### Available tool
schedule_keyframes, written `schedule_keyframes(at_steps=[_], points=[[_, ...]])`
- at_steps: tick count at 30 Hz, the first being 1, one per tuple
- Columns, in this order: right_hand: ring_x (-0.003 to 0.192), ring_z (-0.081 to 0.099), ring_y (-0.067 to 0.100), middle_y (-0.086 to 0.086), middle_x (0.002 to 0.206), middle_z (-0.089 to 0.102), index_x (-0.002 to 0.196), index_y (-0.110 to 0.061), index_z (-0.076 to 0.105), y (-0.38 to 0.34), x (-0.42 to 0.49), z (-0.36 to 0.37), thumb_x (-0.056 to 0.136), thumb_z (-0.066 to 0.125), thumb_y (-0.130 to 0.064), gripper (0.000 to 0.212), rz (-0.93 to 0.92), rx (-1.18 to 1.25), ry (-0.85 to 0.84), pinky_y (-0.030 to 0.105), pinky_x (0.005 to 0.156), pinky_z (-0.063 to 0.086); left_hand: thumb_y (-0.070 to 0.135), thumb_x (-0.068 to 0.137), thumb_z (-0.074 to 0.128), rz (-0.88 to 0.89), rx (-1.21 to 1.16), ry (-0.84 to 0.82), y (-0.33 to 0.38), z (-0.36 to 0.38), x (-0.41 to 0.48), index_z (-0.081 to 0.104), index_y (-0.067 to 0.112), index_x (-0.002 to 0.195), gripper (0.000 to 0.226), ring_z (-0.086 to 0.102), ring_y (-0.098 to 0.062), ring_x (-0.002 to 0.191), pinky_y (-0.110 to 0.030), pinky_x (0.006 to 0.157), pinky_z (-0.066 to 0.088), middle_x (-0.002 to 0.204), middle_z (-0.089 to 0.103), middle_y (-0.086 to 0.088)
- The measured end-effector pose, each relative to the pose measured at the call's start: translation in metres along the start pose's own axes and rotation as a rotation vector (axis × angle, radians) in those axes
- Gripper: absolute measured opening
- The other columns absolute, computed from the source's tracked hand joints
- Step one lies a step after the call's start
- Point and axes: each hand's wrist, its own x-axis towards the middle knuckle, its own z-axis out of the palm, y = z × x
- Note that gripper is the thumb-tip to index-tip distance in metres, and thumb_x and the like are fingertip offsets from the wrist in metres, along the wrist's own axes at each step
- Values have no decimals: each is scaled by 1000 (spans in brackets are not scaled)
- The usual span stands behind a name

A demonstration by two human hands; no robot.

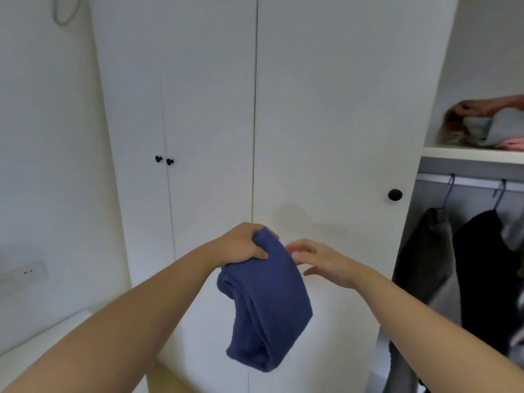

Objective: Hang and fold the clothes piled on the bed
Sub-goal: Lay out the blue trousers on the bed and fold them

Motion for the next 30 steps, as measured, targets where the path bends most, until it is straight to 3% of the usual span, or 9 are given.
schedule_keyframes(at_steps=[3,5,8,11,14,19,25,28,30], points=[[113,58,3,-13,121,62,119,-31,55,-10,-9,19,84,71,-29,39,-11,-126,-130,26,96,48,3,81,63,98,219,-92,22,9,9,63,19,117,40,61,-12,98,-19,80,50,109,66,4],[111,61,7,-10,119,65,119,-30,57,-3,-15,23,82,74,-15,43,-3,-98,-179,27,93,51,3,82,62,125,245,-113,32,10,12,62,20,119,41,61,-12,99,-18,79,50,112,65,3],[111,63,18,0,119,67,122,-16,61,18,-32,9,72,78,-17,52,68,-45,-167,38,98,49,2,84,62,134,191,-88,42,8,14,62,19,121,41,57,-7,101,-12,79,45,113,63,8],[115,60,27,9,124,64,124,-4,59,32,-61,-18,68,77,-17,60,172,117,-172,38,98,48,2,85,63,84,60,16,42,14,19,67,13,104,22,62,-14,96,-25,82,51,102,67,2],[111,63,24,10,121,66,121,0,58,33,-91,-43,68,74,-11,56,178,278,-16,31,91,50,3,87,62,31,-103,129,46,28,23,64,10,90,7,61,-18,84,-24,68,49,89,66,-4],[102,66,24,9,115,69,122,-10,59,18,-124,-68,71,77,-22,55,128,622,343,35,81,51,5,91,56,41,-253,195,72,54,35,60,11,104,15,61,-22,92,-30,77,51,99,65,-5],[93,66,30,17,105,70,111,-3,64,-15,-159,-114,74,66,-51,61,151,677,659,38,84,52,14,97,48,136,-224,211,130,71,60,54,8,122,26,56,-21,101,-29,84,44,114,60,-6],[93,65,30,17,106,70,109,-2,65,-33,-180,-142,81,68,-36,44,164,683,682,39,91,50,11,98,45,175,-192,219,169,82,76,55,6,120,26,55,-22,100,-28,83,42,114,60,-7],[83,67,27,15,95,72,103,-2,64,-43,-196,-163,84,66,-20,27,149,637,683,36,80,55,12,97,44,187,-133,218,198,92,89,56,2,120,27,56,-28,106,-30,87,44,118,61,-12]])
